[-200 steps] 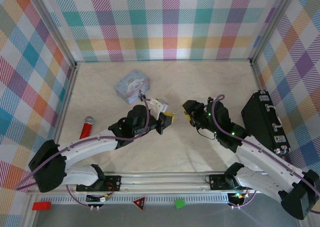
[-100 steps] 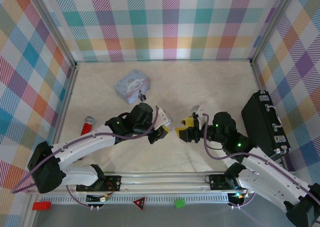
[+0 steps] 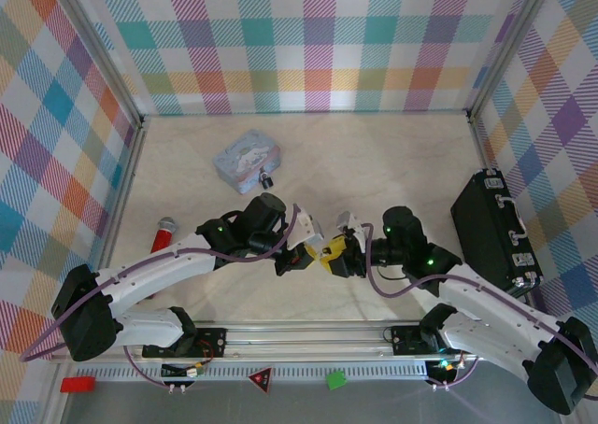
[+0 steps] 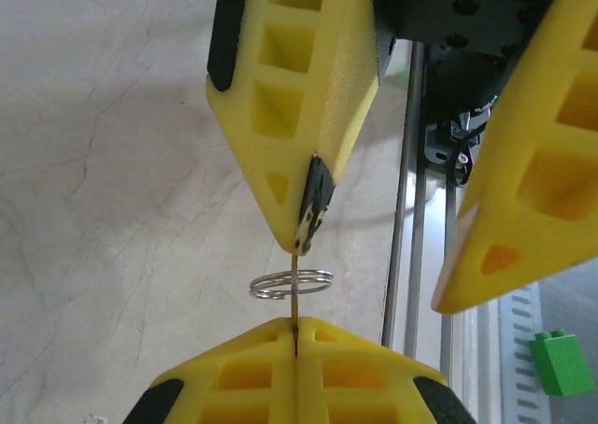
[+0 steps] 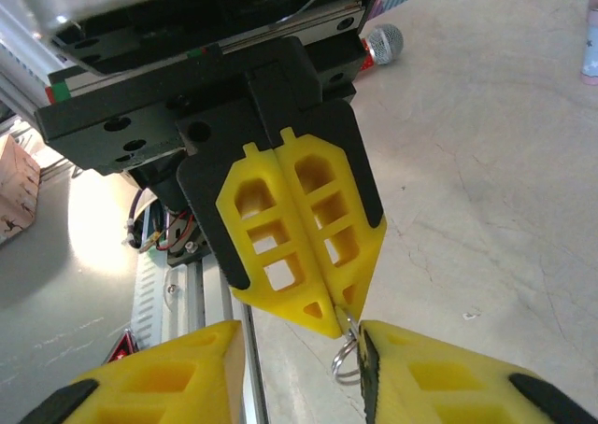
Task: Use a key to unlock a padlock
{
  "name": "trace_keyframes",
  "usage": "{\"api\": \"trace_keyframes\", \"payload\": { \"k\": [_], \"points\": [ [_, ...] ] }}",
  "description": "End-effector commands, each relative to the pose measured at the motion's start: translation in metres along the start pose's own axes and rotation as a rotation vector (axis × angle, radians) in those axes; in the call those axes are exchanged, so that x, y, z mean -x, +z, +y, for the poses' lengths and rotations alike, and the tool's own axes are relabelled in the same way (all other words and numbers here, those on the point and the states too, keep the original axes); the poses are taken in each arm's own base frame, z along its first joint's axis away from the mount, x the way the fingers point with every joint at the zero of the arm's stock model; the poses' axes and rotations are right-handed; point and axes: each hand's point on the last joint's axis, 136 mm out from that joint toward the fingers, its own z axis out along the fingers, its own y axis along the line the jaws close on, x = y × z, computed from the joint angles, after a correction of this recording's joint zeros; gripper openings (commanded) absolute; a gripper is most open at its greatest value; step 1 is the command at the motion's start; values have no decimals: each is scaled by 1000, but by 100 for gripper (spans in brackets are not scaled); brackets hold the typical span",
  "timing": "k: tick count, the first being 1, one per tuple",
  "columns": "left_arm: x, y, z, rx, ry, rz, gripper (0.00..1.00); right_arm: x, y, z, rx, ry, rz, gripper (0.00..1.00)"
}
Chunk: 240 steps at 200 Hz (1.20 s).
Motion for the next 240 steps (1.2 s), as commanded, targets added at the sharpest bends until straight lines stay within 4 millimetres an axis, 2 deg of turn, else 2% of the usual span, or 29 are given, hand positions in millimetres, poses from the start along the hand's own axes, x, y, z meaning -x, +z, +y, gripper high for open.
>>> {"api": "trace_keyframes", "payload": {
  "k": [1, 37, 96, 146, 204, 240],
  "points": [
    [9, -9, -10, -47, 33, -37, 0, 14, -1, 10, 51, -61, -20, 33],
    [7, -7, -12, -65, 28, -30, 0, 8, 3, 7, 56, -46, 4, 25],
    [7, -6, -13, -71, 25, -32, 0, 3, 6, 1, 42, -32, 20, 26],
    [9, -10, -16, -77, 35, -50, 0, 1, 10, 4, 81, -18, 27, 28],
    [14, -20, -18, -63, 48, -110, 0, 17, -11, 10, 36, -74, -113, 30],
    [16, -19, -21, -87, 48, -103, 0, 15, -13, 11, 34, -70, -93, 30]
  ]
}}
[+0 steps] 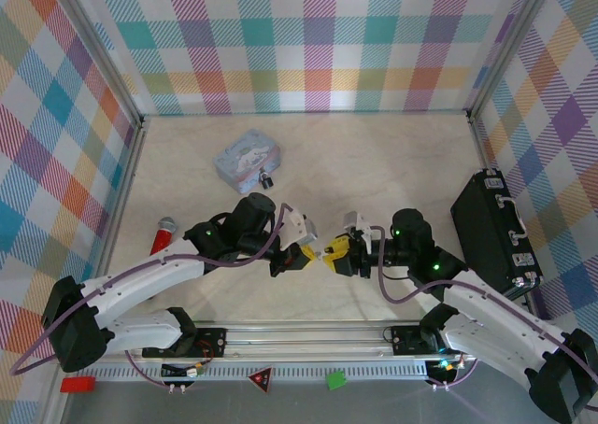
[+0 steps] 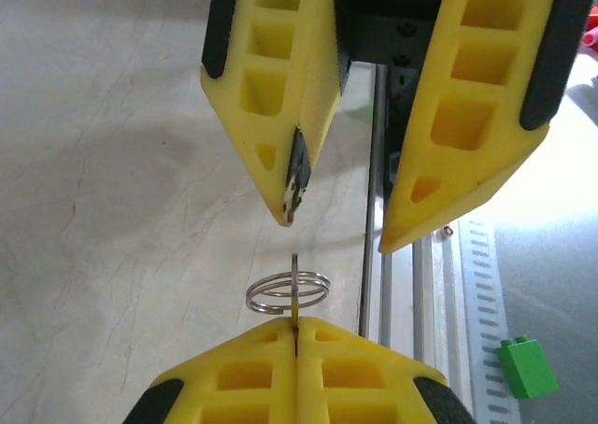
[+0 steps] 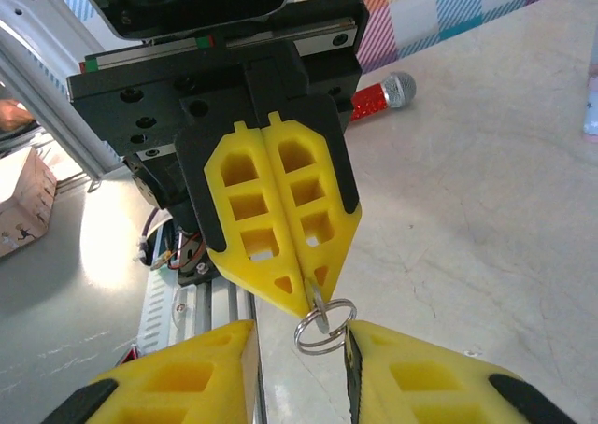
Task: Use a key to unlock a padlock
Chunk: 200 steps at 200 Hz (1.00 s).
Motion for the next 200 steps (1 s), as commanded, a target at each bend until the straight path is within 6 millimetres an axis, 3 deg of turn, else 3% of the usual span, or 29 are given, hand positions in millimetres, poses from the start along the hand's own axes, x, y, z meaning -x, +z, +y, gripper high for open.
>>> {"api": "trace_keyframes", "payload": {
  "k": [1, 57, 98, 137, 183, 200],
  "points": [
    [3, 0, -5, -40, 8, -16, 0, 2, -1, 1, 6, -5, -7, 30],
    [2, 4, -11, -90, 0, -4, 0, 4, 7, 1, 55, 12, -8, 35],
    [3, 5, -10, -92, 2, -3, 0, 2, 13, 3, 104, 34, 8, 33],
    [2, 7, -9, -94, 4, 0, 0, -2, 14, 3, 114, 39, 20, 22],
    [1, 8, -5, -73, 5, 3, 0, -5, 13, -2, 76, 37, 25, 1],
    [2, 7, -3, -56, 8, -3, 0, -5, 11, -5, 47, 32, 21, 0]
  ]
}}
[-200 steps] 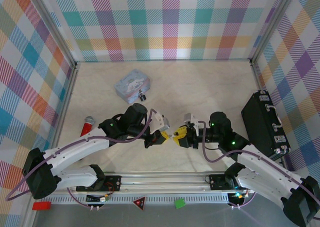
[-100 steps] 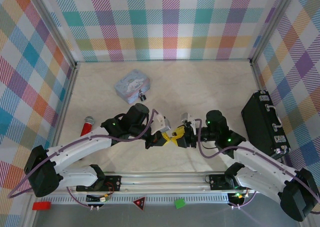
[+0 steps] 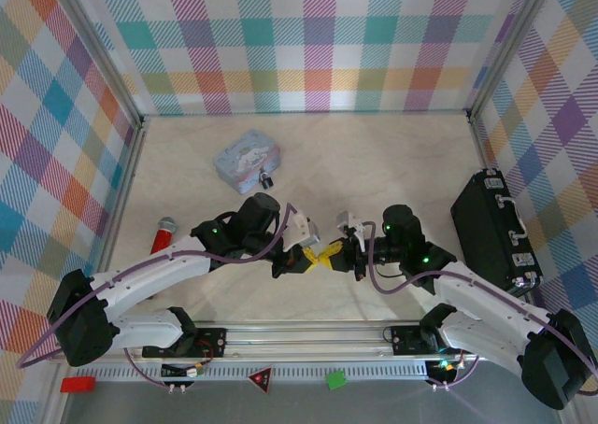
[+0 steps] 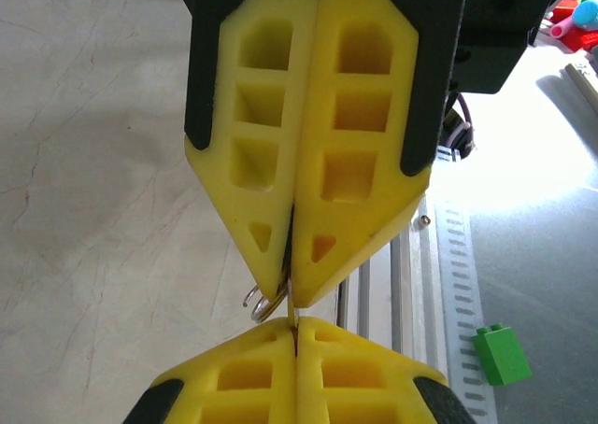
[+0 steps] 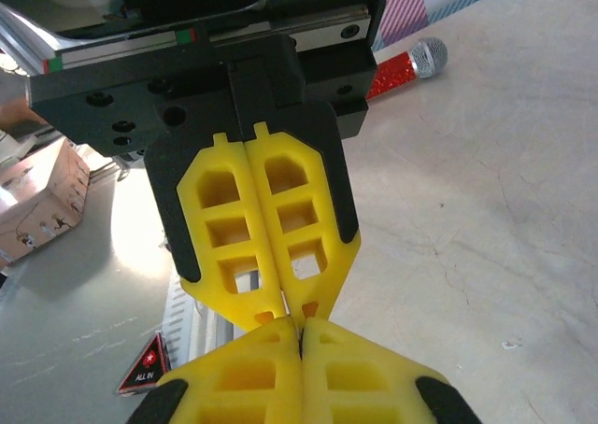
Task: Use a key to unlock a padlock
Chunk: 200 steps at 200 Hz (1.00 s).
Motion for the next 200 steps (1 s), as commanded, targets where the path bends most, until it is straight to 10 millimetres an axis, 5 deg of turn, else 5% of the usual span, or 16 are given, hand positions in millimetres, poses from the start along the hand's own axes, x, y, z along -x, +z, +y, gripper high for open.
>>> {"api": "trace_keyframes", "payload": {
  "k": [1, 41, 67, 92, 149, 200],
  "points": [
    [10, -3, 1, 8, 38, -31, 0, 8, -4, 0, -26, -36, -26, 0],
    [20, -14, 17, 102, 22, -107, 17, 17, -13, -18, -164, -26, -108, 0],
    [30, -42, 41, 216, -38, -272, 36, 29, -31, -38, -297, 6, -240, 0],
    [44, -66, 47, 259, -59, -447, 51, 46, -39, -35, -289, 18, -363, 0],
    [66, -66, 32, 69, -112, -617, 50, 89, -54, -10, -134, 90, -620, 0],
    [89, -68, 18, -61, -116, -674, 44, 101, -56, 2, -80, 109, -685, 0]
  ]
}}
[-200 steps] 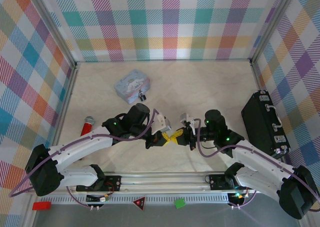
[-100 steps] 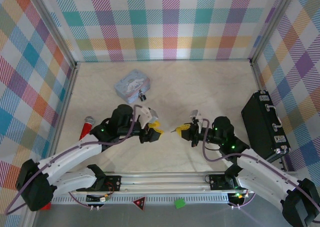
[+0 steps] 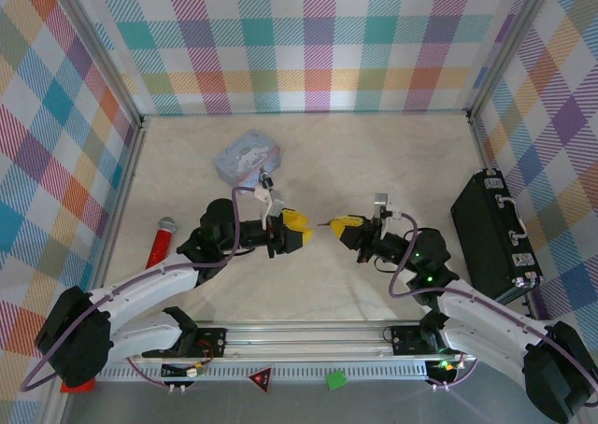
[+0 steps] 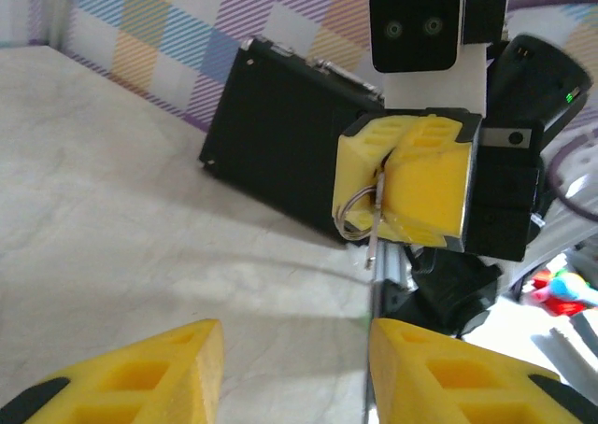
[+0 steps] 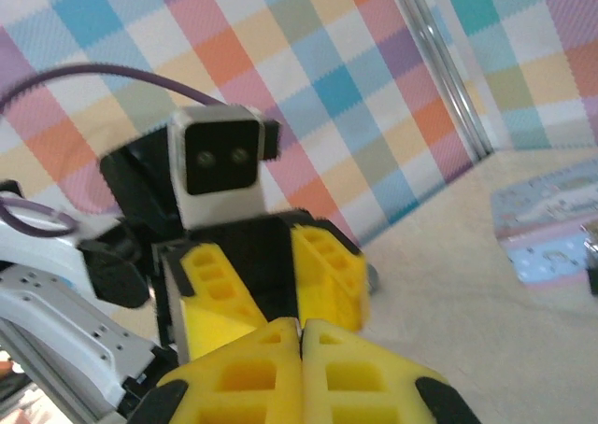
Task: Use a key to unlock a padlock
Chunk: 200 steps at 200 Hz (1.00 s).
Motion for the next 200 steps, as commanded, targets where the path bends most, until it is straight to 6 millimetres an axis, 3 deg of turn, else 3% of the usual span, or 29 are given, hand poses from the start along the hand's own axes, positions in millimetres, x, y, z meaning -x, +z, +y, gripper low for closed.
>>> {"api": "trace_keyframes", "payload": {
  "k": [1, 81, 200],
  "points": [
    [32, 0, -27, -127, 19, -95, 44, 21, 0, 17, 65, 12, -95, 0],
    [38, 3, -39, -230, -19, -141, 40, 17, 6, 10, 35, 50, -118, 0],
    [40, 7, -30, -172, -29, -123, 10, 9, 16, 11, 51, 70, -102, 0]
  ]
}}
